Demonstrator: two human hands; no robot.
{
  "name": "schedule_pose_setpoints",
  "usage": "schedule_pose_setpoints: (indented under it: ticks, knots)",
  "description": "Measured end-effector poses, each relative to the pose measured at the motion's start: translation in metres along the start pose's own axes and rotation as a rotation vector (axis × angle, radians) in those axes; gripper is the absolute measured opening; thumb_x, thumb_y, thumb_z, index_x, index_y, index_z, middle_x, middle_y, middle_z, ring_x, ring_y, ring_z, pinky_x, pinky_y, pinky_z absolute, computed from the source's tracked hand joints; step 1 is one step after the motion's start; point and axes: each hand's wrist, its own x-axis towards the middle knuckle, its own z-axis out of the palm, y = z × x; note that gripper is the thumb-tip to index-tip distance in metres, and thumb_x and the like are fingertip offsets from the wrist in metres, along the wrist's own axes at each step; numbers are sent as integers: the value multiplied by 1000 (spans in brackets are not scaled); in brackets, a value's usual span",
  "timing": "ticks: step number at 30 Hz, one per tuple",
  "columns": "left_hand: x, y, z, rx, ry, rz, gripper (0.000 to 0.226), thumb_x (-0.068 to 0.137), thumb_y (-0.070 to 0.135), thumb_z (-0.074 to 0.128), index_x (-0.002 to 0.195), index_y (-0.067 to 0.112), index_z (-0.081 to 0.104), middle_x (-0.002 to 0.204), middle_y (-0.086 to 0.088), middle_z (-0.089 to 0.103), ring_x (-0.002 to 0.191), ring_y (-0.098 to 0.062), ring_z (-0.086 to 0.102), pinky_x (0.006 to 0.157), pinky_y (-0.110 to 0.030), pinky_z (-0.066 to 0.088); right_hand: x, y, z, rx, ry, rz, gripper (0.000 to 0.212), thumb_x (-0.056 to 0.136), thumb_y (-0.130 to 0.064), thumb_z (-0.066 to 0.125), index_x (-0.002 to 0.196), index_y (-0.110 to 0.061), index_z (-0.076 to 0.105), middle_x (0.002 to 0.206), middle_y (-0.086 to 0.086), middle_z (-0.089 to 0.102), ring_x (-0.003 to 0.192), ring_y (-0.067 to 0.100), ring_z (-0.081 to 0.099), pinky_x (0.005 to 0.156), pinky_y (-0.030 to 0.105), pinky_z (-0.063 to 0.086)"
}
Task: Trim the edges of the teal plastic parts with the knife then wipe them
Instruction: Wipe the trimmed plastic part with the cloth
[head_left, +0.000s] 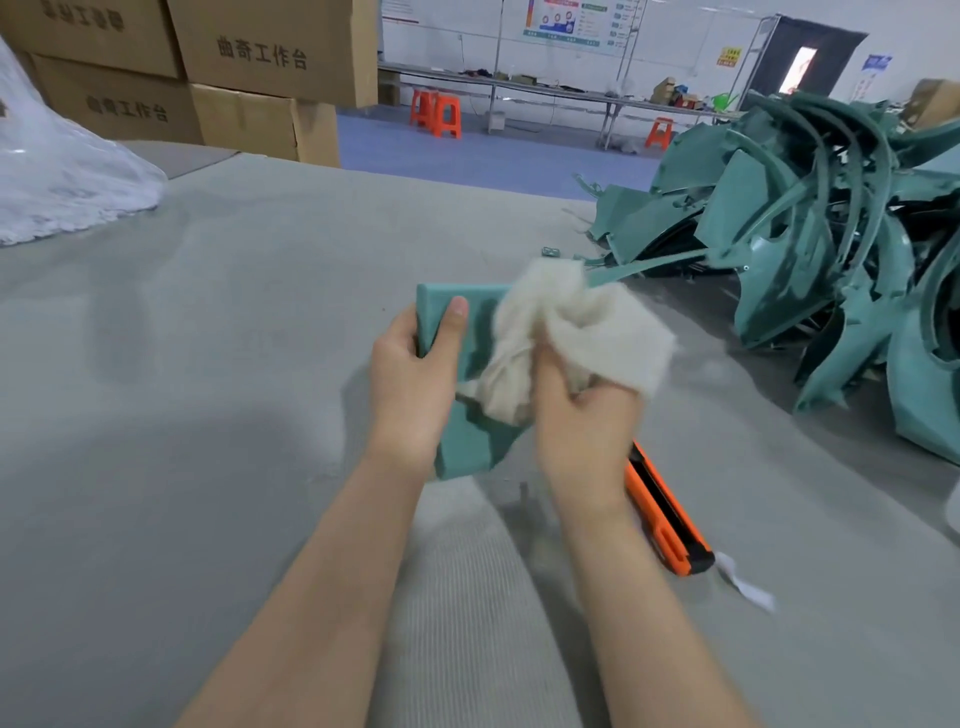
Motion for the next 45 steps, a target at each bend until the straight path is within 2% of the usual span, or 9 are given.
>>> schedule_pose_setpoints:
  ticks: [4, 6, 9, 16, 19, 25, 31, 38, 45]
  knots:
    - [-1, 2, 4, -276, -177, -156, 13, 97, 21, 53, 98, 16, 65, 100, -9, 71, 95, -25, 67, 85, -38, 54, -14, 3, 17, -208, -300, -133, 48, 88, 0, 55, 135, -3, 48, 135, 8, 50, 130, 13, 44, 112, 25, 32]
    - [-1, 2, 1, -336, -154, -159, 15, 99, 23, 49, 95, 17, 62, 89, -5, 72, 83, -19, 69, 76, -30, 55, -21, 2, 21, -233, -415, -108, 48, 89, 3, 49, 138, 4, 46, 136, 8, 49, 129, 8, 43, 109, 13, 28]
    - [5, 1, -10, -446, -122, -207, 20, 99, 30, 45, 87, 15, 53, 69, 0, 61, 59, -12, 61, 57, -23, 52, -35, 0, 30, -379, -536, -221, 50, 84, -3, 47, 134, 5, 51, 137, 20, 53, 129, 30, 50, 108, 21, 27]
    - [2, 8, -2, -379, -67, -212, 37, 101, 30, 42, 117, 1, 58, 113, -23, 64, 102, -35, 63, 92, -42, 50, -9, 1, 33, -451, -371, -67, 44, 85, -22, 43, 124, -10, 59, 134, 14, 57, 124, 30, 53, 104, 47, 41]
    - [2, 5, 1, -298, -61, -191, 33, 100, 31, 45, 108, 5, 63, 109, -19, 69, 103, -33, 66, 89, -43, 54, -1, 0, 36, -444, -317, 40, 48, 88, -33, 32, 127, -17, 54, 139, 4, 54, 128, 22, 48, 104, 41, 40]
    - [2, -1, -14, -358, -72, -208, 28, 98, 37, 49, 89, 14, 61, 73, -2, 68, 68, -19, 66, 63, -30, 55, -36, -2, 36, -492, -598, -134, 46, 93, 0, 49, 138, -1, 48, 145, 11, 47, 135, 19, 39, 106, 12, 24]
    - [12, 0, -16, -247, 67, -199, 39, 101, 39, 41, 108, 5, 57, 99, -18, 65, 93, -33, 64, 94, -51, 50, -36, -9, 34, -445, -716, -135, 51, 93, -10, 36, 142, -9, 46, 147, 10, 46, 137, 21, 38, 114, 25, 25]
    - [11, -1, -4, -100, 95, -83, 26, 100, 35, 46, 91, 18, 64, 95, -7, 71, 94, -25, 68, 87, -43, 54, 5, 18, 46, -968, -510, -117, 60, 96, -17, 39, 153, -18, 20, 157, 5, 28, 145, 21, 17, 115, 48, -15]
    - [3, -5, 2, 80, 71, 24, 26, 98, 36, 49, 79, 21, 58, 78, 3, 63, 73, -13, 58, 77, -38, 51, 36, 22, 47, -1098, -442, 67, 55, 98, -20, 37, 152, -17, 26, 159, 9, 22, 149, 24, -2, 115, 56, -9]
